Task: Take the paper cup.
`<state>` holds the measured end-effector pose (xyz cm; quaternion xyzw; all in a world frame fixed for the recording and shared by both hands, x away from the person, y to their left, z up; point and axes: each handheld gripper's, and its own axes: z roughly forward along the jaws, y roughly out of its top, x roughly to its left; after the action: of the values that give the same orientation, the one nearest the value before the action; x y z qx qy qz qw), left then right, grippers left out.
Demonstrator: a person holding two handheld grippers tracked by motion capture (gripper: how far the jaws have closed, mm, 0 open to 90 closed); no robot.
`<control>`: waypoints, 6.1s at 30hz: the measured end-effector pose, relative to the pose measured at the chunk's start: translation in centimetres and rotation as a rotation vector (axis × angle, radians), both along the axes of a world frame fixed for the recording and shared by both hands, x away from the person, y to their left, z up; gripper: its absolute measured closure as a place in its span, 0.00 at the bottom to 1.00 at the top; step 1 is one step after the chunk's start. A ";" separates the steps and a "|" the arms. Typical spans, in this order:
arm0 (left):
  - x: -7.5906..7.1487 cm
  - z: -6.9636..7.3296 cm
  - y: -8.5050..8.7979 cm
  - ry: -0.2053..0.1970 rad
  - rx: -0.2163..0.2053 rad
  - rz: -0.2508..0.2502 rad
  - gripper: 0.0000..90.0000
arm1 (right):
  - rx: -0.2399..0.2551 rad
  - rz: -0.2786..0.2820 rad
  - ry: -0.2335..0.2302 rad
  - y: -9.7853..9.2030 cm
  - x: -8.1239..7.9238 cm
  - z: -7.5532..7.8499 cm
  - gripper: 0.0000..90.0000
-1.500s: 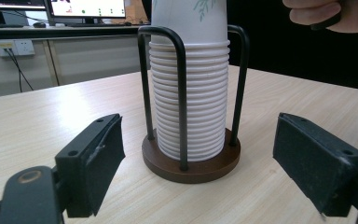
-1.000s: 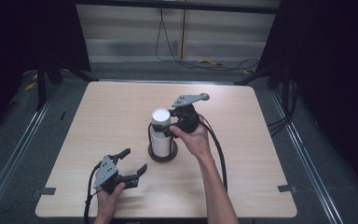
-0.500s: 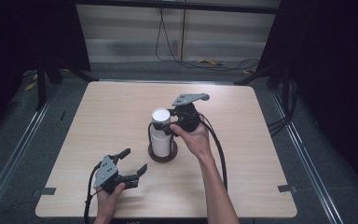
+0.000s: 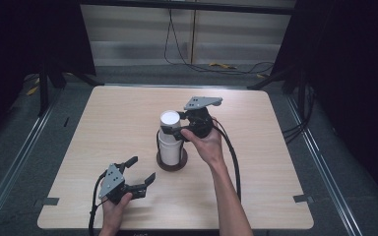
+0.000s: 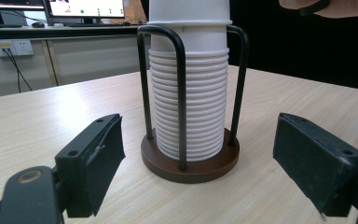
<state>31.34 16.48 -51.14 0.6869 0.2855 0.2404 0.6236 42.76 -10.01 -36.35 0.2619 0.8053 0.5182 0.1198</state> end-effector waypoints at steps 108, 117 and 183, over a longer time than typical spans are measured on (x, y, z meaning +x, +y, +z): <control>0.3 2.4 -2.7 0.034 0.030 -0.242 0.18 | 0.263 0.010 -0.052 -8.2 -8.7 -3.2 0.41; 0.0 2.6 -3.0 0.017 0.033 -0.286 0.18 | 0.242 0.049 -0.023 -6.7 -9.3 -4.5 0.41; -0.3 1.6 -4.4 0.007 0.061 -0.304 0.31 | 0.264 0.106 0.042 -1.9 -9.6 -8.0 0.19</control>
<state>31.07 12.04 -49.56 0.7416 0.1729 0.1493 0.6307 33.13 -11.93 -44.36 0.2430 0.7452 0.6197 0.0399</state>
